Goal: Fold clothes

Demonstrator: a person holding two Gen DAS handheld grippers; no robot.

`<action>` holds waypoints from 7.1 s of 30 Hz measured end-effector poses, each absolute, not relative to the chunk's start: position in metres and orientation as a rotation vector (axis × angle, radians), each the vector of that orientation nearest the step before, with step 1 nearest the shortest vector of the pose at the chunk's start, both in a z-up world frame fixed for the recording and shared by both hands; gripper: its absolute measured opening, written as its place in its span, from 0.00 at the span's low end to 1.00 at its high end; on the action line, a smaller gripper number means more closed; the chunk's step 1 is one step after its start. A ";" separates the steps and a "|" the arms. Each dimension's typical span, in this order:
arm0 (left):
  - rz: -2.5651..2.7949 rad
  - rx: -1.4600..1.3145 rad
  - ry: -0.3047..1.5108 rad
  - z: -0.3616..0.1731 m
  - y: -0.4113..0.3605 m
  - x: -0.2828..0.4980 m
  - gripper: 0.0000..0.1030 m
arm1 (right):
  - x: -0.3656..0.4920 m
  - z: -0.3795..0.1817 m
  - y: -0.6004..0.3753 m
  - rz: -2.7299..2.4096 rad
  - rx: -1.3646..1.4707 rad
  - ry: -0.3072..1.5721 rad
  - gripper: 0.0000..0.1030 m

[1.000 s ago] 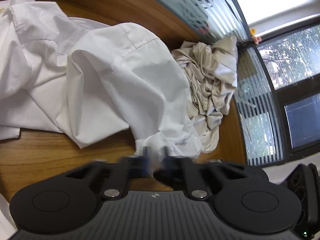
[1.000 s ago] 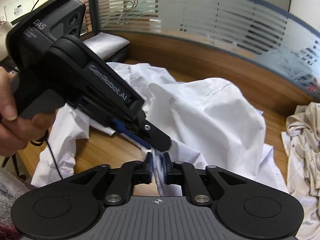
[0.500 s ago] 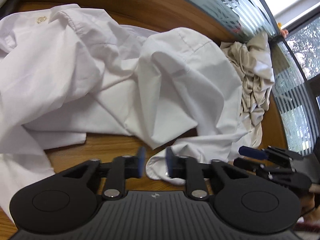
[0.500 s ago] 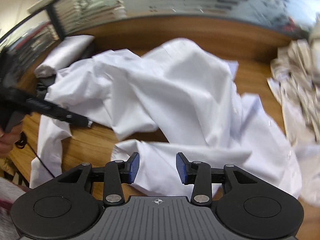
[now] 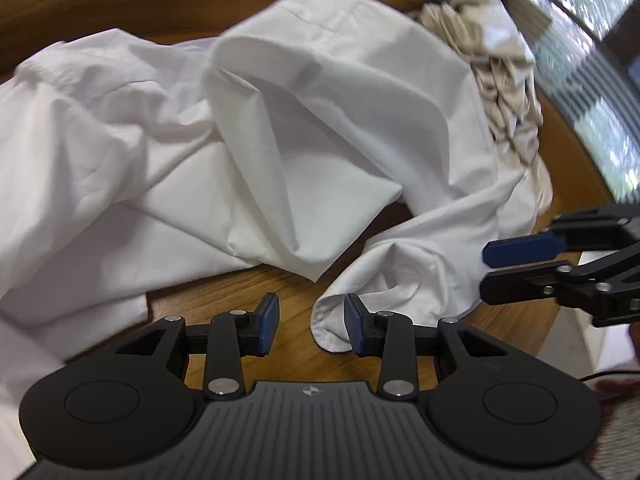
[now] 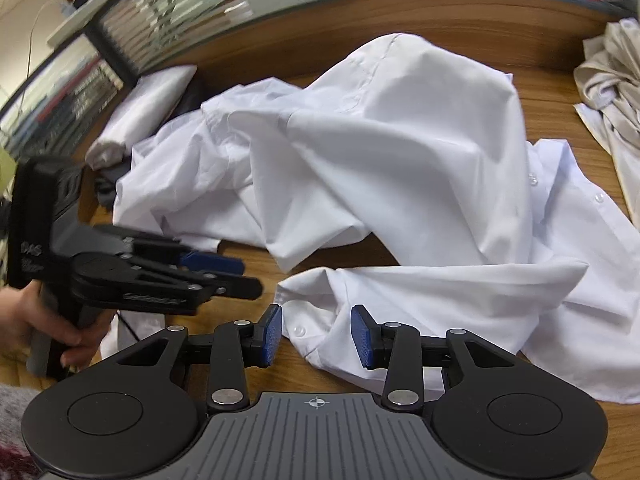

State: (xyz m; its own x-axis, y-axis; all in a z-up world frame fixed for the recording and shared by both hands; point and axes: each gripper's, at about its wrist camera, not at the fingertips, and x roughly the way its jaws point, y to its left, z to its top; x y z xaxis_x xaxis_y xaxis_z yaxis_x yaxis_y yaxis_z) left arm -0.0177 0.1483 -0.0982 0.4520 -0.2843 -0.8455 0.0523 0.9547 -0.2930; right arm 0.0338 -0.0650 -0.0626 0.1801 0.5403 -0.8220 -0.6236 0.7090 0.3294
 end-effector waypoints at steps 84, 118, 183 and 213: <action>-0.607 0.131 1.082 -0.124 -0.054 0.077 0.01 | -0.155 -0.082 -0.171 -0.136 0.350 0.806 0.06; -0.203 -0.106 1.031 -0.045 0.141 -0.030 0.84 | -0.051 -0.066 -0.120 0.332 0.016 0.916 0.77; 0.744 -0.854 0.957 -0.030 0.063 -0.137 0.08 | 0.088 0.016 -0.044 1.957 -0.436 0.858 0.41; 0.818 -1.003 0.862 -0.038 0.035 -0.147 0.39 | 0.137 -0.118 0.208 1.660 -0.631 0.887 0.81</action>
